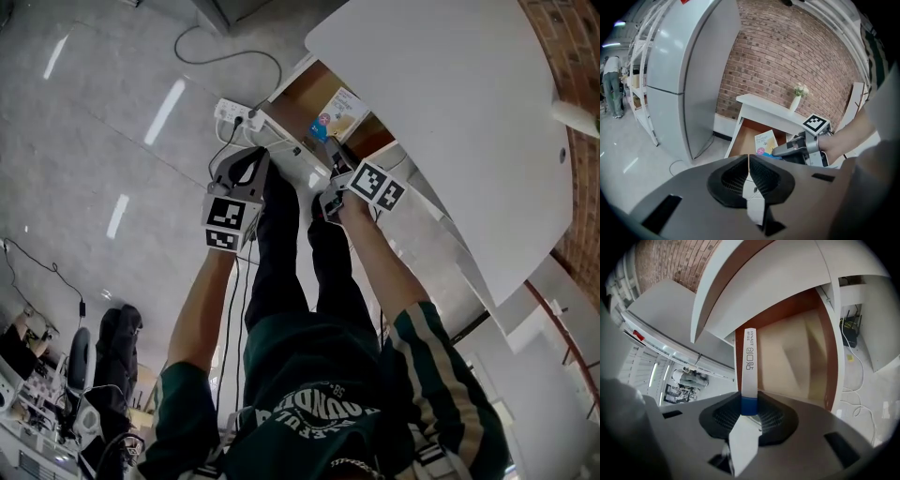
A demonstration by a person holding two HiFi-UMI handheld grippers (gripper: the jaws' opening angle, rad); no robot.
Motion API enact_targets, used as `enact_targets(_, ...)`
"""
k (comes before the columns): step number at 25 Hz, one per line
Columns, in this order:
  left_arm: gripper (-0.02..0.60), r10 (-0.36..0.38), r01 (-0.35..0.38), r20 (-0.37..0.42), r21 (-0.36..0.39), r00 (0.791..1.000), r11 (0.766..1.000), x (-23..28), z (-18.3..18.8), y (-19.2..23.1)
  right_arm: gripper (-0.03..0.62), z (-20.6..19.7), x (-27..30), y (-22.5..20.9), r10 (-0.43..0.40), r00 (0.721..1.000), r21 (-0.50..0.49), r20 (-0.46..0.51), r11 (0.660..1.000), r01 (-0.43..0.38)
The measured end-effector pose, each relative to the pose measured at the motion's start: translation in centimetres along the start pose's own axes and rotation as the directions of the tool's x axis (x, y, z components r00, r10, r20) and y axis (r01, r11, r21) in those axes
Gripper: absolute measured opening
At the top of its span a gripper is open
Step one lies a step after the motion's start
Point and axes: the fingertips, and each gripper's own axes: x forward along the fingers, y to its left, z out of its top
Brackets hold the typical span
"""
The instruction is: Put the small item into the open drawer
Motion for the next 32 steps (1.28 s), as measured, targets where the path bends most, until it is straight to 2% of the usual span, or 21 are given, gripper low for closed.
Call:
enact_targets(6, 0.025, -0.010, 0.010, -0.003, -0.009, 1.000, 1.000, 0.9, -0.6, 0.0, 0.110, 1.4, 1.7, -2.0, -0.054, 0.998, 0.026, 0.041, 0.998, 0.053)
enact_targets(9, 0.025, -0.020, 0.020, -0.008, -0.010, 1.000, 1.000, 1.3, -0.9, 0.1, 0.110, 1.9, 2.4, -2.6, -0.062, 0.996, 0.048, 0.056, 0.997, 0.059)
enact_targets(18, 0.025, -0.048, 0.048, -0.008, -0.006, 0.999, 0.999, 3.1, -0.9, 0.3, 0.110, 3.2, 5.0, -3.9, -0.088, 0.991, 0.025, 0.097, 0.996, 0.086)
enact_targets(25, 0.025, -0.062, 0.062, -0.023, -0.019, 0.998, 0.998, 3.7, -2.3, 0.2, 0.110, 4.3, 6.3, -5.0, -0.109, 0.986, 0.077, 0.124, 0.992, 0.100)
enact_targets(32, 0.025, -0.062, 0.061, -0.032, -0.033, 0.998, 0.998, 3.9, -2.9, 0.4, 0.110, 4.2, 7.5, -5.8, -0.130, 0.987, 0.043, 0.096, 0.991, 0.126)
